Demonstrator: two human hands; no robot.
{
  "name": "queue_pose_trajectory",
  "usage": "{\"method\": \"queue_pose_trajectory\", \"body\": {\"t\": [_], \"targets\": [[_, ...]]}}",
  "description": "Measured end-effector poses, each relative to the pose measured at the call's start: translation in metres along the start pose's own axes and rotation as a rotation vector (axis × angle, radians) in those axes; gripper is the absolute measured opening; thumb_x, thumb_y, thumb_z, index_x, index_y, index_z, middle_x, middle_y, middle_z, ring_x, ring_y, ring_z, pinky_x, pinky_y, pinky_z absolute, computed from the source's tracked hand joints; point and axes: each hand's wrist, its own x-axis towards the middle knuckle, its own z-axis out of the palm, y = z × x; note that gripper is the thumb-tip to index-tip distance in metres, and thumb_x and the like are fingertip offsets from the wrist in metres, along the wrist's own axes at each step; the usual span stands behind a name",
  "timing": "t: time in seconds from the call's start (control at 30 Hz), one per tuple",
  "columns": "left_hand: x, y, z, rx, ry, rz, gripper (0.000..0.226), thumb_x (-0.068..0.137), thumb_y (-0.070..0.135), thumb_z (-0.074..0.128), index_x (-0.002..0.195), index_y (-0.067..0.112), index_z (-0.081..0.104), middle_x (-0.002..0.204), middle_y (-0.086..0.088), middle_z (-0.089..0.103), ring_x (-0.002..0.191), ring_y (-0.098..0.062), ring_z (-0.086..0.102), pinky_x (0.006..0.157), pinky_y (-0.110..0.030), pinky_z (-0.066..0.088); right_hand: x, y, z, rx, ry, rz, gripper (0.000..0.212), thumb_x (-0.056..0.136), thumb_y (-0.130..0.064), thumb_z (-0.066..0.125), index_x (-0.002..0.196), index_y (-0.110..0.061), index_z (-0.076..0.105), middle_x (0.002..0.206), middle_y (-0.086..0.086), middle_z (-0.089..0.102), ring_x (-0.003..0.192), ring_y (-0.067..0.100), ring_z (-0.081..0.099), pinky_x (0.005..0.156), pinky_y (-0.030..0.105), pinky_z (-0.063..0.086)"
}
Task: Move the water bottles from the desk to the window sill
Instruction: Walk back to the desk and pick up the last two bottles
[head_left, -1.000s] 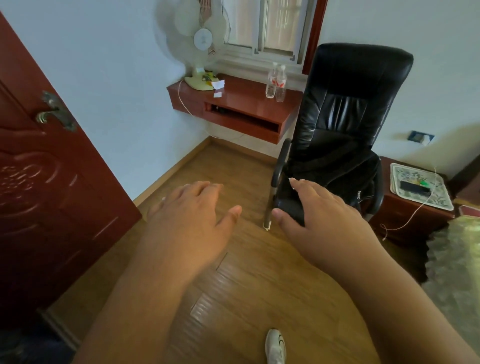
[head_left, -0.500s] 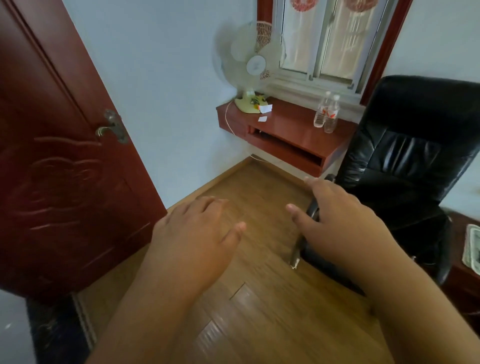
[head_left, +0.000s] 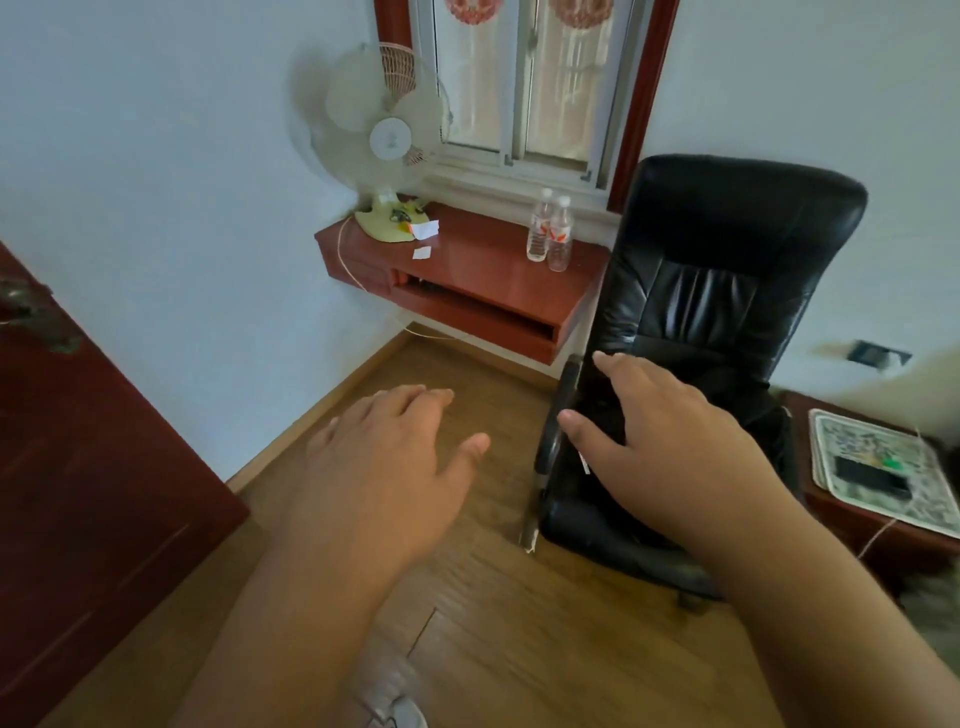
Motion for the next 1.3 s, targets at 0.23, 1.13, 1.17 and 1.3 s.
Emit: {"method": "queue_pose_trajectory", "body": {"t": [0.23, 1.13, 1.17, 1.3], "targets": [[0.081, -0.033, -0.022, -0.031, -0.009, 0.083, 0.070, 0.093, 0.074, 0.028, 0.157, 0.045, 0.019, 0.165, 0.016, 0.023, 0.154, -0.013, 0.022, 0.122, -0.044, 0.025, 0.057, -0.037, -0.004, -0.033, 0.049, 0.089, 0.074, 0.094, -0.070, 0.043, 0.157, -0.035, 0.023, 0.160, -0.013, 0.034, 0.146, 0.014, 0.037, 0.114, 0.041, 0.037], [0.256, -0.187, -0.056, 0.029, 0.018, -0.205, 0.066, 0.099, 0.069, 0.027, 0.158, 0.039, 0.023, 0.164, 0.013, 0.028, 0.151, -0.015, 0.026, 0.118, -0.044, 0.031, 0.298, -0.174, 0.072, 0.038, -0.145, -0.164, 0.075, 0.097, -0.068, 0.039, 0.160, -0.034, 0.016, 0.166, -0.010, 0.023, 0.151, 0.013, 0.026, 0.120, 0.042, 0.028], [0.267, -0.182, -0.060, 0.040, 0.032, -0.213, 0.066, 0.099, 0.070, 0.027, 0.157, 0.040, 0.023, 0.164, 0.013, 0.028, 0.151, -0.015, 0.026, 0.118, -0.044, 0.031, 0.312, -0.172, 0.068, 0.053, -0.147, -0.179, 0.075, 0.097, -0.068, 0.040, 0.160, -0.035, 0.016, 0.166, -0.010, 0.023, 0.151, 0.013, 0.026, 0.119, 0.042, 0.028], [0.312, -0.156, -0.084, 0.063, 0.145, -0.227, 0.065, 0.099, 0.071, 0.027, 0.157, 0.043, 0.022, 0.165, 0.015, 0.026, 0.152, -0.014, 0.025, 0.118, -0.043, 0.031, 0.365, -0.161, 0.047, 0.068, -0.082, -0.240, 0.073, 0.097, -0.066, 0.041, 0.159, -0.034, 0.018, 0.166, -0.009, 0.024, 0.150, 0.015, 0.028, 0.118, 0.043, 0.030]]}}
